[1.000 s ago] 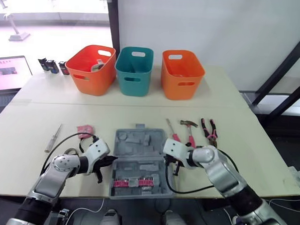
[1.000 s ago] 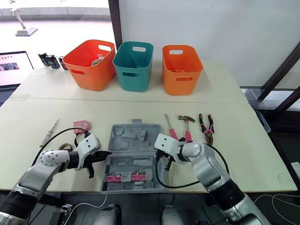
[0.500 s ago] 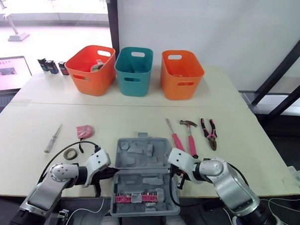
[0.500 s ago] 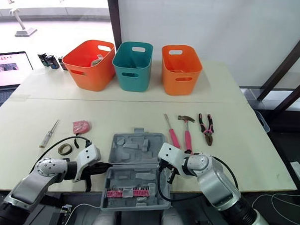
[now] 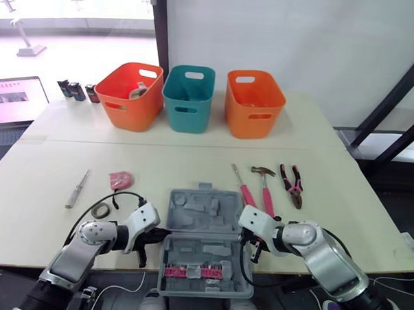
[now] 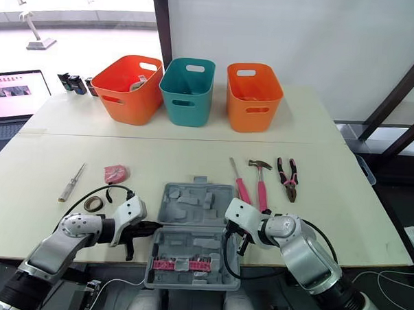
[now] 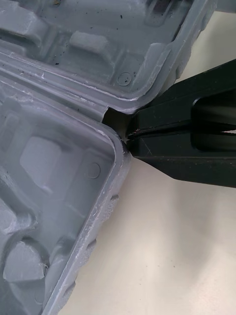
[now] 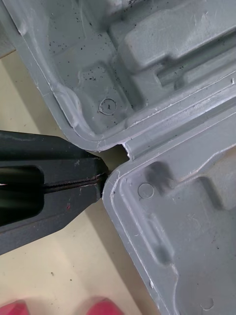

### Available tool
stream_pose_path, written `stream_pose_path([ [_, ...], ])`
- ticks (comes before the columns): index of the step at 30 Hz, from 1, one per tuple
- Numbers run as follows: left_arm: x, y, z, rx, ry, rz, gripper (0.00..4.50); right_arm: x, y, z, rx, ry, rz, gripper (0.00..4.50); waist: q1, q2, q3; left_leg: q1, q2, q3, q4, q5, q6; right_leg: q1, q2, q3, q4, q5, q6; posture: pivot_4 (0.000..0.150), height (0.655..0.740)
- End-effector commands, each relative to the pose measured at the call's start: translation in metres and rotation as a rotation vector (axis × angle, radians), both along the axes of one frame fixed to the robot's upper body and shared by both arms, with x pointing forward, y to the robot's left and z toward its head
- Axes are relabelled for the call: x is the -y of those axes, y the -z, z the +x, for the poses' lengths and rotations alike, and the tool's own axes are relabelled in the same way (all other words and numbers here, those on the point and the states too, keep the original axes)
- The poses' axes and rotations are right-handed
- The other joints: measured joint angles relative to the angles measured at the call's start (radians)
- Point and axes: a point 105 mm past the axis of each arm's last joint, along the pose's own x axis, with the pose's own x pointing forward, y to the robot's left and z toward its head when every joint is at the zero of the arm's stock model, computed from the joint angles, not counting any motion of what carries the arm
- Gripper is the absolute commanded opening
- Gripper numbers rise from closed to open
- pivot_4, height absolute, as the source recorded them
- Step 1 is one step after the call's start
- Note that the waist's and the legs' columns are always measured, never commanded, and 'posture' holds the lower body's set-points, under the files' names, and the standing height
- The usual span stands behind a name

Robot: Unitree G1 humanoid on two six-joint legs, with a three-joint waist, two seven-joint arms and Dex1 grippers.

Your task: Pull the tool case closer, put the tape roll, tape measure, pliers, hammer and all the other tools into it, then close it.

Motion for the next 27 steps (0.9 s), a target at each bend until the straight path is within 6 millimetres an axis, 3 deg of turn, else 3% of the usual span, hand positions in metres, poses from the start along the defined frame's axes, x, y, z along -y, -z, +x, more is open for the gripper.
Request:
stream_pose_path([
  [1,0.008,0.011,-0.006,-0.034,0.033,0.013,0.04,0.010,0.003,0.000,-0.003,0.039,-0.019,0.00,0.004,0.000,0.000,0.000,0.000,0.000,0.000,0.000,0.000,0.000,0.000,0.000,0.000,0.000,0.000,0.150,0.7400],
  [17,-0.003,0.010,0.001,-0.013,0.011,0.048,0.04,0.021,0.002,0.000,0.003,0.064,-0.036,0.00,0.009,0.000,-0.002,0.000,0.000,0.000,0.000,0.000,0.000,0.000,0.000,0.000,-0.006,0.001,-0.002,0.150,0.7400],
  [21,-0.031,-0.003,0.007,0.015,-0.064,0.072,0.04,0.038,-0.016,0.007,0.068,0.088,-0.011,0.00,0.005,0.000,-0.002,-0.001,0.000,0.000,0.000,0.000,0.000,0.000,0.000,0.000,-0.007,0.001,-0.002,0.150,0.7400],
  [27,-0.107,-0.047,0.003,0.076,-0.238,0.080,0.04,0.087,-0.063,0.000,0.150,0.175,0.155,0.00,-0.025,-0.001,-0.001,-0.005,0.002,0.000,-0.004,0.000,0.001,-0.005,0.002,0.000,-0.004,0.002,-0.002,0.150,0.7400],
])
